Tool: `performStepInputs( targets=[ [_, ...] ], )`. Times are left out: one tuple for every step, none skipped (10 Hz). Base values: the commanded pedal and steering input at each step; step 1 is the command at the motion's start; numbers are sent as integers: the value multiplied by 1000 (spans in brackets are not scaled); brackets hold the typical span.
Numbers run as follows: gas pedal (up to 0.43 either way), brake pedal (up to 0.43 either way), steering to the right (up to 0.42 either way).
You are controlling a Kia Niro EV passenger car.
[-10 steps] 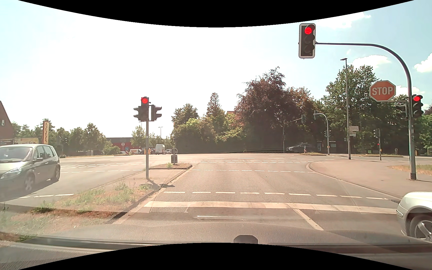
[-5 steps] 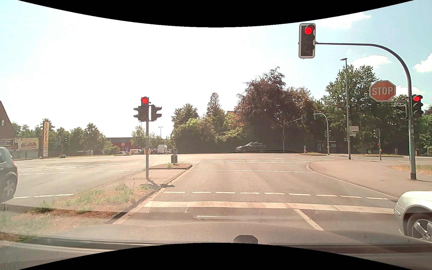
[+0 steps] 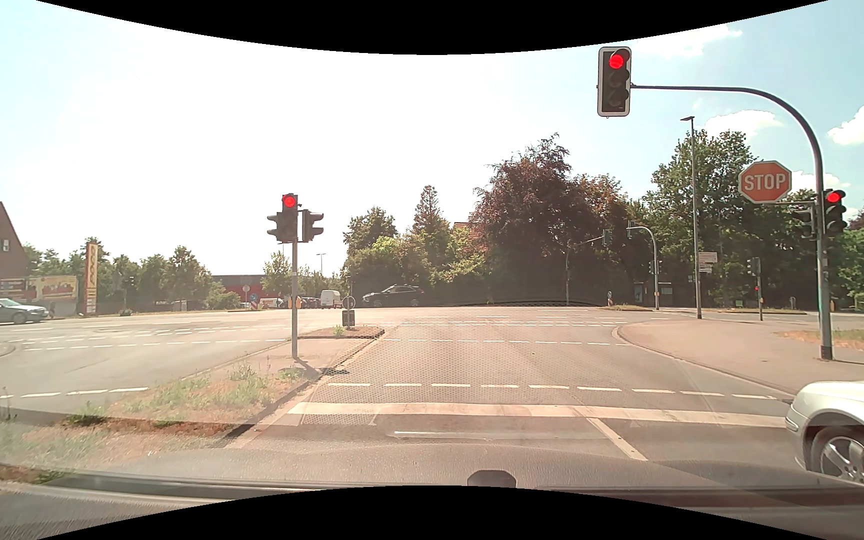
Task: Follow the waypoints while adhering to traffic rules and regulations
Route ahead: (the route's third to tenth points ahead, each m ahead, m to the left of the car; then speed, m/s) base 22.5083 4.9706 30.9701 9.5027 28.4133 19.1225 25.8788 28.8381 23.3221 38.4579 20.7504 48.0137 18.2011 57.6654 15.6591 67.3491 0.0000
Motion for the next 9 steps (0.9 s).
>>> performStepInputs(
  targets=[
    [0, 274, 0],
    [0, 274, 0],
    [0, 274, 0],
    [0, 274, 0],
    [0, 274, 0],
    [0, 274, 0],
    [0, 274, 0],
    [0, 274, 0],
    [0, 274, 0]
  ],
)
